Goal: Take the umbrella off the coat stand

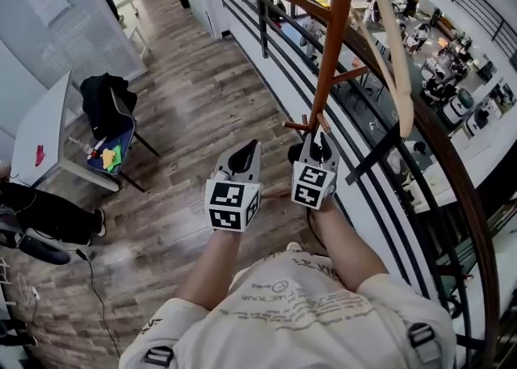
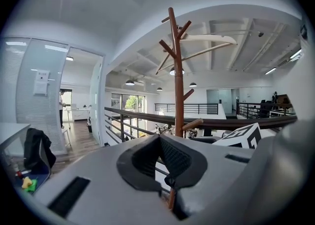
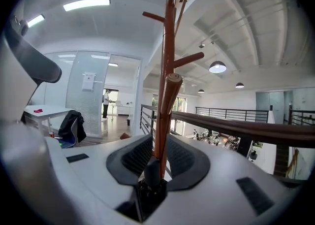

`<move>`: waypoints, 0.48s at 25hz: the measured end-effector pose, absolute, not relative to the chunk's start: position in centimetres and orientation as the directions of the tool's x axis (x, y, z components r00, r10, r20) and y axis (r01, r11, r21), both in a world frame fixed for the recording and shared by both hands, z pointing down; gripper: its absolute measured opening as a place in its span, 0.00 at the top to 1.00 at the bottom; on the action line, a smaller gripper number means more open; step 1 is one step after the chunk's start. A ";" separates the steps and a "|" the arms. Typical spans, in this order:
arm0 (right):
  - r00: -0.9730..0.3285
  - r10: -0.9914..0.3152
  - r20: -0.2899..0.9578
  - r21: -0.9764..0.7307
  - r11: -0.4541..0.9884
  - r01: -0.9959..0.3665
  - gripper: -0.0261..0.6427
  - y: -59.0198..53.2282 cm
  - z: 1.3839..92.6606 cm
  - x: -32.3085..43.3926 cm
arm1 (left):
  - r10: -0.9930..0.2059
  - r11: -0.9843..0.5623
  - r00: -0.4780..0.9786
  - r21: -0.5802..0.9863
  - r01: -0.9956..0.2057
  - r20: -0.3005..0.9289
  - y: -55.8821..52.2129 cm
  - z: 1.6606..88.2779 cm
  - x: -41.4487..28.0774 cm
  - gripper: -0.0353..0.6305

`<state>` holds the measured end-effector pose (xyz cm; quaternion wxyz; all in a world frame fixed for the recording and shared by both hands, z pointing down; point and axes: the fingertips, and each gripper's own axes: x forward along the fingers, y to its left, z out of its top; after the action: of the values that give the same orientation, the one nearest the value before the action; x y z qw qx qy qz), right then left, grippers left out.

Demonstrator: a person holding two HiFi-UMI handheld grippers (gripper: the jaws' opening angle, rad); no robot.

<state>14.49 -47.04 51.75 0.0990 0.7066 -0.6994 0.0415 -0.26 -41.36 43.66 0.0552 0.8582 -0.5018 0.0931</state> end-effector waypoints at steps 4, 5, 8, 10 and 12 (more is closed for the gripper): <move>0.064 -0.973 0.224 0.079 -0.047 -0.996 0.86 -48.3 52.7 14.7 | -0.862 -0.469 0.457 -0.002 -0.883 0.220 -41.9 43.7 -1.5 0.96; 0.071 -0.970 0.231 0.075 -0.055 -0.996 0.86 -48.7 52.9 14.7 | -0.864 -0.464 0.452 -0.003 -0.886 0.220 -42.1 43.7 -1.8 0.96; 0.079 -0.965 0.248 0.062 -0.066 -0.996 0.86 -49.6 53.4 14.6 | -0.869 -0.454 0.442 -0.004 -0.891 0.222 -42.6 43.8 -2.7 0.96; 0.080 -0.964 0.255 0.064 -0.065 -0.996 0.86 -50.0 53.5 14.4 | -0.870 -0.451 0.439 -0.003 -0.892 0.223 -42.8 43.8 -3.0 0.96; 0.085 -0.960 0.268 0.084 -0.065 -0.994 0.86 -50.3 53.6 14.3 | -0.870 -0.451 0.439 -0.003 -0.892 0.223 -43.0 43.7 -3.1 0.96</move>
<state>14.26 -50.32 53.62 0.1230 0.7264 -0.6725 0.0703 -3.07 -43.03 43.70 0.0574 0.8463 -0.5207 0.0966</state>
